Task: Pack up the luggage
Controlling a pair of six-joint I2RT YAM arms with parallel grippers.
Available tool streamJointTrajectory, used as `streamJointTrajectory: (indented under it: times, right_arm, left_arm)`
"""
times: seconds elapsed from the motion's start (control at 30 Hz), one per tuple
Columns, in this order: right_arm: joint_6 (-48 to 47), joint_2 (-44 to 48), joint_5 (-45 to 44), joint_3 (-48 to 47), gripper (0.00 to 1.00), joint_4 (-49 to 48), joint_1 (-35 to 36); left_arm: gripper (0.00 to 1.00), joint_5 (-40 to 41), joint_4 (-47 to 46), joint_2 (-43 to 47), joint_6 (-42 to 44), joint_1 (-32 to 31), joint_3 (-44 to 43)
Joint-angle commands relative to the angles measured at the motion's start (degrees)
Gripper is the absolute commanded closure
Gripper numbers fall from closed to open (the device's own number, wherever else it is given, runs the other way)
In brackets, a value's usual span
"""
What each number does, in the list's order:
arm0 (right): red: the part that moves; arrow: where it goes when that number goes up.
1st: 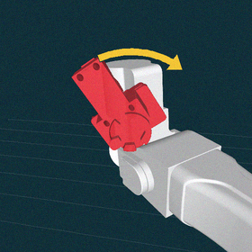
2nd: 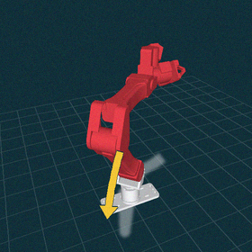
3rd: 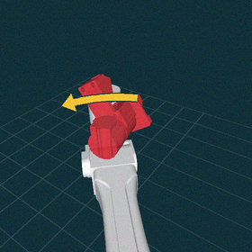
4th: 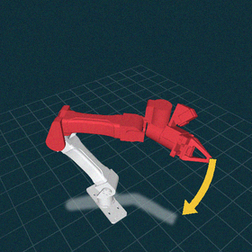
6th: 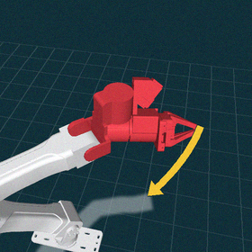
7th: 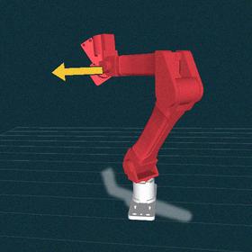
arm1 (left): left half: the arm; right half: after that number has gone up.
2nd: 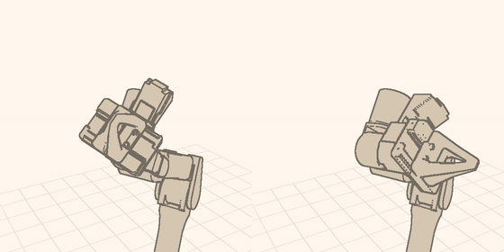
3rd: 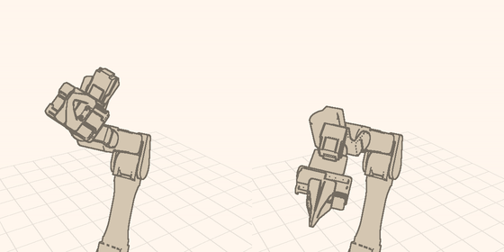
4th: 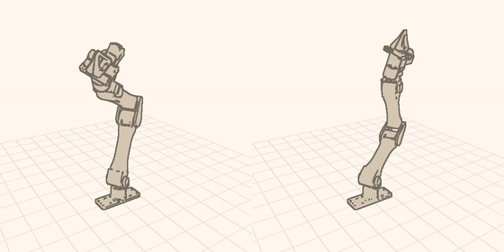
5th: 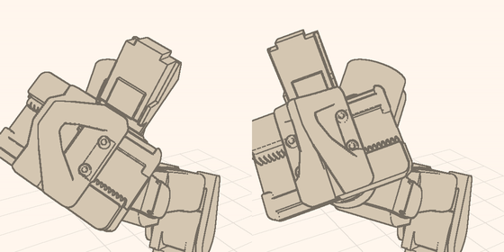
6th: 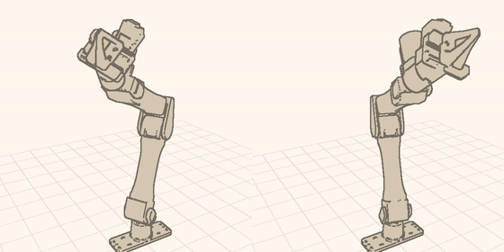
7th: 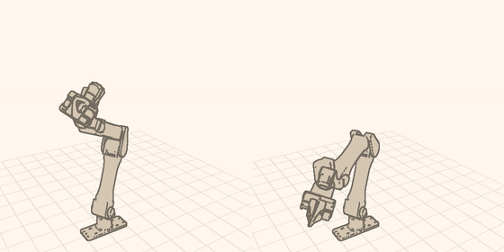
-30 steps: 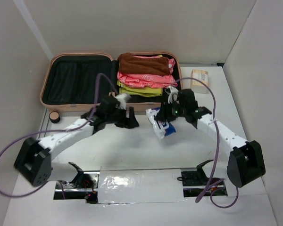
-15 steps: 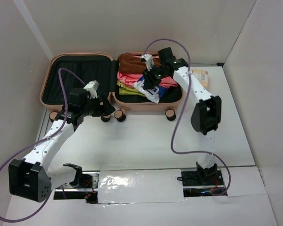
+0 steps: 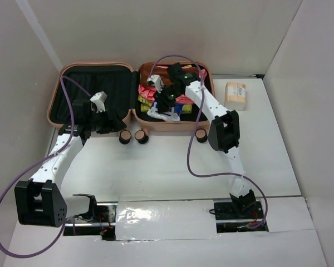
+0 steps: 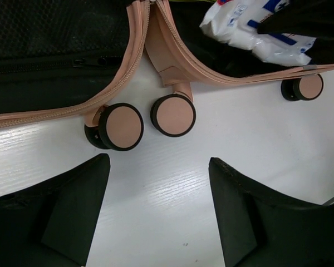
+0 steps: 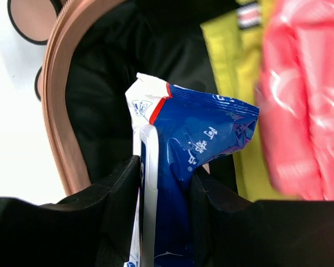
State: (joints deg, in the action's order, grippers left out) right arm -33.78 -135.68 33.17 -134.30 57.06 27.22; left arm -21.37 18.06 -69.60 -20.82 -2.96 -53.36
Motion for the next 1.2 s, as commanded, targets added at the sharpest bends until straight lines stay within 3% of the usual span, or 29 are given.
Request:
streamJointTrajectory:
  times: [0.0,0.13,0.2,0.23,0.3,0.5,0.63,0.87,0.97,1.07,1.17]
  right_arm:
    - [-1.9,-3.4,3.4,-2.6,0.69,-3.6,2.9]
    - [-1.9,-3.4,3.4,-1.9,0.68,-5.7,4.4]
    - [-1.9,-4.0,3.4,-1.8,0.5,-6.4,4.9]
    - [-1.9,-4.0,3.4,-1.8,0.5,-6.4,4.9]
    - [-0.9,-4.0,1.0,-3.1,0.21,-5.7,4.9]
    - [4.7,4.0,-3.3,-3.7,0.0,-12.1,0.6]
    - [13.1,10.2,-3.9,-3.7,0.0,-18.5,-4.2]
    - [29.8,19.5,-5.6,6.1,0.0,-23.8,-14.9]
    - [34.2,20.9,-10.9,10.1,0.06,-19.7,-17.6]
    - [38.4,23.4,-17.4,15.9,0.05,-19.1,-21.9]
    - [43.5,28.4,-19.5,24.4,0.0,-25.2,-28.2]
  left_arm:
    - [0.16,-3.3,0.5,-1.6,2.7,1.1,-2.6]
    - [0.16,-3.9,0.0,-3.2,3.2,1.1,-2.6]
    - [0.16,-4.4,-0.6,-3.8,3.2,1.1,-2.6]
    - [0.16,-4.4,-0.6,-3.8,3.2,1.1,-2.6]
    - [0.16,-4.9,-1.2,-3.8,3.2,1.1,-2.1]
    - [0.16,-6.2,-4.3,-5.1,2.7,1.1,-3.8]
    - [0.16,-6.2,-5.5,-7.4,1.6,1.1,-7.0]
    - [0.16,-5.9,-9.9,-11.4,0.5,-2.7,-14.7]
    - [0.16,-4.0,-11.1,-15.7,-0.1,-6.8,-21.3]
    - [0.17,0.7,-10.1,-23.2,-0.1,-12.9,-30.1]
    - [0.18,4.0,-9.5,-31.7,-3.3,-17.8,-38.0]
